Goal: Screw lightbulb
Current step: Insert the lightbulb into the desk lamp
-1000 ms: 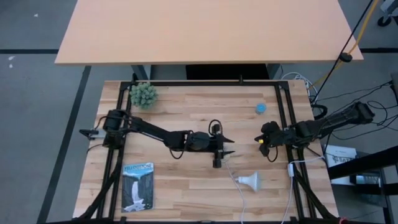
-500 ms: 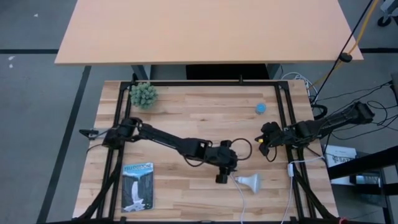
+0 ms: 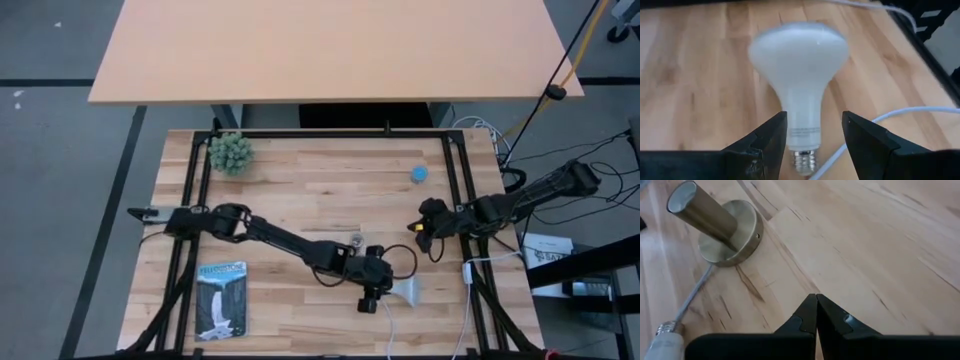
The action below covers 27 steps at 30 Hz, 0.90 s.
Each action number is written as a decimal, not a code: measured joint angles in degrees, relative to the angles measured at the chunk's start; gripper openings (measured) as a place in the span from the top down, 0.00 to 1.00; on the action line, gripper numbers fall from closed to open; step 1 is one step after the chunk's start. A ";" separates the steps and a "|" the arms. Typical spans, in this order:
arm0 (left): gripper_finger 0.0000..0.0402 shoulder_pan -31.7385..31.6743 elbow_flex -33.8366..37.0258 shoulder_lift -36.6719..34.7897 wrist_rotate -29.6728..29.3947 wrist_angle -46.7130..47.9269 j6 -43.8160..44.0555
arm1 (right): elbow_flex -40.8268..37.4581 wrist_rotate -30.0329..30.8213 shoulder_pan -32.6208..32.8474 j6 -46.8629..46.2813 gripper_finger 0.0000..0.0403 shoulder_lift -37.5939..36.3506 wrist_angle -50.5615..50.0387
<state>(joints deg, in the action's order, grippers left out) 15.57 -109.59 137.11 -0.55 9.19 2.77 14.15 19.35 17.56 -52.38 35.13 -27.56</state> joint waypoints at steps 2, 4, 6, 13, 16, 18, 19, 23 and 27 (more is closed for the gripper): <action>0.52 -0.10 -1.03 1.72 -0.30 -1.16 0.20 | 0.00 0.00 0.37 -0.71 1.00 0.55 0.04; 0.52 -0.15 -1.48 3.11 -0.47 -4.89 0.68 | 0.00 0.03 0.70 -0.97 1.00 1.12 0.14; 0.52 -0.22 -1.90 4.17 -1.18 -7.83 1.17 | 0.00 0.06 0.95 -0.97 1.00 1.67 0.30; 0.52 -1.22 -1.91 6.55 -2.35 -8.73 4.30 | 0.00 0.27 0.97 -0.60 1.00 2.93 0.37; 0.52 -1.14 -1.91 6.63 -2.40 -8.49 4.48 | 0.00 0.85 0.94 -0.08 1.00 3.24 0.38; 0.52 -1.19 -1.91 6.63 -2.64 -7.99 4.51 | 0.00 1.68 0.94 0.03 1.00 3.43 0.38; 0.52 -1.27 -1.91 6.63 -2.64 -7.66 4.52 | 0.00 1.75 0.94 0.08 1.00 3.45 0.36; 0.55 -2.19 -1.91 6.63 -2.58 -6.29 4.94 | 0.00 1.77 0.94 0.10 1.00 3.43 0.38; 0.62 -2.31 -1.93 6.54 -1.90 -4.99 6.20 | 0.00 1.77 0.94 0.08 1.00 3.43 0.39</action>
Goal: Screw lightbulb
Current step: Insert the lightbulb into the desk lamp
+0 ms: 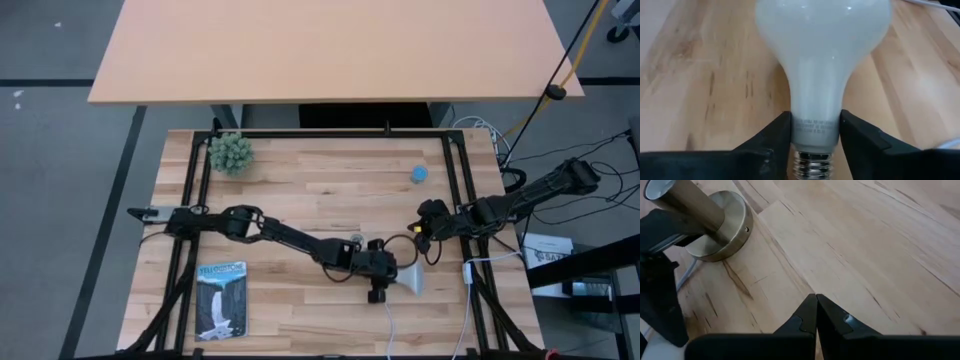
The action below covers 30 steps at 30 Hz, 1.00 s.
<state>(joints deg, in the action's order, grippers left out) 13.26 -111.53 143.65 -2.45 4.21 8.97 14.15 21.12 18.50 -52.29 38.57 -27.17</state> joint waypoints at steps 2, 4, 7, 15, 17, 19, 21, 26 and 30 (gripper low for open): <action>0.65 0.04 0.00 -0.01 0.10 -0.10 -0.31 | 0.00 0.00 0.00 0.00 1.00 0.00 -0.01; 0.68 0.04 0.00 -0.01 0.26 -0.32 -0.29 | 0.00 0.00 0.00 0.00 1.00 0.00 0.00; 0.68 0.04 0.00 -0.01 0.47 -0.50 -0.32 | 0.00 0.00 0.00 0.00 1.00 0.00 -0.01; 0.69 -0.04 0.22 -2.36 2.42 1.04 -2.51 | 0.00 -0.13 0.00 0.02 1.00 -0.02 -0.13; 0.69 -0.18 0.22 -4.12 2.42 1.71 -3.60 | 0.00 -0.16 0.00 -0.05 1.00 -0.02 -0.06; 0.69 -0.29 0.14 -5.78 2.41 2.20 -5.01 | 0.00 -0.26 0.00 -0.40 1.00 -0.04 -0.13; 0.69 -0.46 0.15 -7.43 2.04 4.32 -6.51 | 0.00 -0.33 0.00 -0.46 1.00 -0.04 -0.20; 0.69 -1.57 0.15 -12.66 0.10 13.38 -9.79 | 0.00 -0.52 0.00 -1.13 1.00 -0.03 -0.04; 0.71 -2.74 0.15 -16.39 -0.70 19.69 -10.29 | 0.00 -1.37 0.51 -2.73 1.00 -0.04 0.17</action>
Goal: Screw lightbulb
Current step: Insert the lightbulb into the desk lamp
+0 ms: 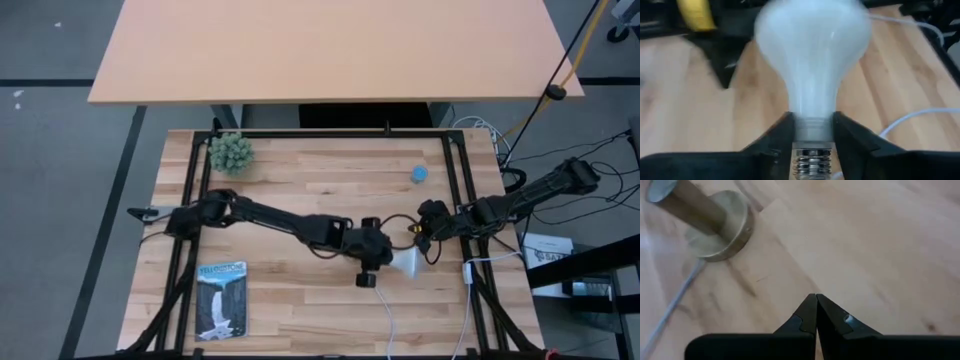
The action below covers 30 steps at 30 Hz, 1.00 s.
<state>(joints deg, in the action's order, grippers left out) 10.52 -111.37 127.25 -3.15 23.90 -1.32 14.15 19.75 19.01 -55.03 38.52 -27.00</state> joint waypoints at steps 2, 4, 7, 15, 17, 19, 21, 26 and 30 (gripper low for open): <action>0.75 -0.34 0.00 -1.49 -1.87 2.33 -0.74 | 0.00 -0.55 1.04 -1.50 1.00 0.00 0.25; 0.76 -0.55 -0.02 -2.79 -4.19 5.49 -1.13 | 0.00 -0.49 2.42 -2.86 1.00 0.00 0.02; 0.76 -0.81 -0.01 -4.00 -7.54 12.13 -1.48 | 0.00 1.31 4.99 -5.24 1.00 -0.16 -1.77; 0.75 -1.15 12.46 -9.91 -12.24 12.43 0.77 | 0.00 4.65 10.79 -10.72 1.00 -0.66 -3.95; 0.75 -1.65 17.64 -12.54 -14.55 10.69 2.36 | 0.01 4.69 12.00 -10.79 1.00 -0.69 -3.22; 0.75 -2.15 23.76 -16.24 -16.23 7.60 3.85 | 0.20 4.87 12.99 -11.56 1.00 -0.76 -4.16; 0.75 -2.70 30.84 -20.85 -16.94 1.30 5.00 | 1.15 5.52 13.92 -12.86 1.00 -0.77 -6.44; 0.75 -4.61 50.11 -32.76 -16.89 -21.27 7.08 | 6.22 5.74 15.34 -15.95 1.00 -0.75 -14.66; 0.75 -6.32 63.11 -36.43 -11.51 -39.60 10.15 | 11.36 5.75 15.40 -17.15 1.00 0.71 -19.98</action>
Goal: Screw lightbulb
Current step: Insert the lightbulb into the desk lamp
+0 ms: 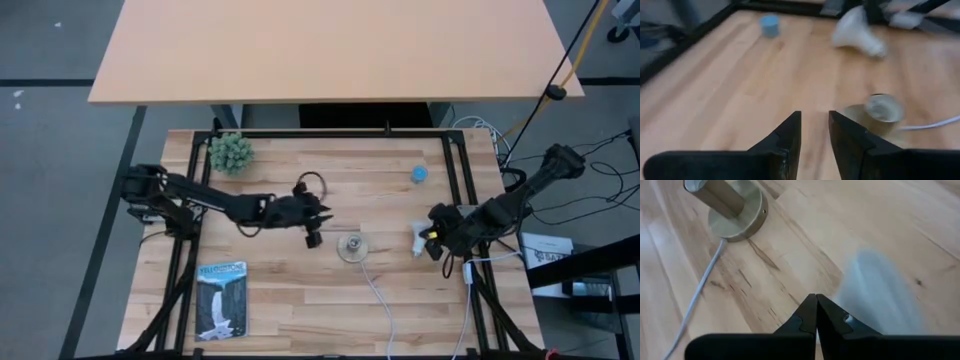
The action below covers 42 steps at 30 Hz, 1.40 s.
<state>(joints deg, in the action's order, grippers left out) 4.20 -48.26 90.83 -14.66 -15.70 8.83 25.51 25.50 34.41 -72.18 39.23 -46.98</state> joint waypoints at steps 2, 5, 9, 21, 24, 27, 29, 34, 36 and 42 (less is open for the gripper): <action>0.75 -0.33 5.32 -0.04 4.28 -9.45 2.03 | 2.60 -0.87 0.00 -3.07 1.00 1.56 -3.50; 0.75 -0.27 11.26 0.52 6.00 -20.30 5.16 | 6.17 -5.28 0.00 -9.79 1.00 3.86 -7.74; 0.75 -0.27 16.05 0.55 5.90 -25.21 6.47 | 12.01 -15.10 0.60 -19.39 1.00 7.06 -16.28; 0.75 0.41 17.19 0.57 4.36 -26.01 7.68 | 13.25 -40.23 4.95 -30.92 1.00 16.95 -3.29; 0.75 1.25 17.19 0.57 4.69 -26.02 7.68 | 11.56 -44.04 7.20 -32.68 1.00 21.24 0.16; 0.75 1.92 17.17 0.57 4.77 -25.99 7.74 | 10.57 -48.02 8.68 -32.43 1.00 25.00 -4.84; 0.75 2.34 17.17 0.57 4.77 -25.99 7.79 | 10.48 -47.01 9.12 -30.81 1.00 27.05 -11.32; 0.75 3.01 17.14 0.59 4.79 -25.98 8.37 | 10.41 -31.69 9.35 -27.46 1.00 29.36 -13.00; 0.75 3.01 17.13 0.59 4.77 -25.97 8.72 | 10.41 -26.35 9.13 -26.18 1.00 29.74 -10.42; 0.75 2.69 17.13 0.61 4.41 -25.86 8.71 | 10.42 -17.38 7.58 -24.85 1.00 29.46 -9.08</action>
<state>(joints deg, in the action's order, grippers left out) 6.89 -31.14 91.44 -10.25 -41.56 17.54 35.93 8.12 41.99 -97.02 68.69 -56.06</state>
